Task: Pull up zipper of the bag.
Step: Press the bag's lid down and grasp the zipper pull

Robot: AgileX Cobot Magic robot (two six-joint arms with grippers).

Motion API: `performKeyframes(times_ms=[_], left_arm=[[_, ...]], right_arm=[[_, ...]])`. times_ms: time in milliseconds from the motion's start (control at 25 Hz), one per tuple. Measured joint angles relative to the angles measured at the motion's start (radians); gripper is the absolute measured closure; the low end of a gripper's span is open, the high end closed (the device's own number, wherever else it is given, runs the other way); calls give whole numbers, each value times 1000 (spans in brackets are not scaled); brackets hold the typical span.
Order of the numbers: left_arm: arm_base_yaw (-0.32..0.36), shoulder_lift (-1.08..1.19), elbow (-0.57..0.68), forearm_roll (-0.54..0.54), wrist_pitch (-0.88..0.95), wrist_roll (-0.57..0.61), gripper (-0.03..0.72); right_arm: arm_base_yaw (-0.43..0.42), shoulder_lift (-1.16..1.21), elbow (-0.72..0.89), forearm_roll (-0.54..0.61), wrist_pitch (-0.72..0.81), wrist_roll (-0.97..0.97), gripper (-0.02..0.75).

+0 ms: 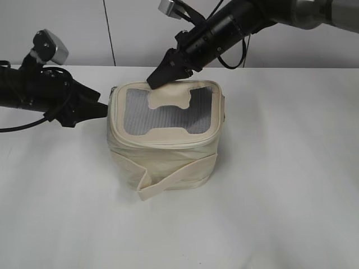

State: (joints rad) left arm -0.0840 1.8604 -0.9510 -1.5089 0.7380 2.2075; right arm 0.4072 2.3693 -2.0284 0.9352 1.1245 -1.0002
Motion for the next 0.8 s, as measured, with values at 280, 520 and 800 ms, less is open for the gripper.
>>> performKeyframes(times_ms=[280, 520, 800], left_arm=[[-1, 10, 0, -50, 3, 48, 260], [-1, 32, -3, -98, 9, 69, 260], [-37, 32, -37, -118, -27, 85, 260]], right_arm=[[0, 0, 0, 0, 0, 4, 692], [0, 0, 0, -1, 0, 7, 692], [0, 0, 0, -3, 1, 9, 692]])
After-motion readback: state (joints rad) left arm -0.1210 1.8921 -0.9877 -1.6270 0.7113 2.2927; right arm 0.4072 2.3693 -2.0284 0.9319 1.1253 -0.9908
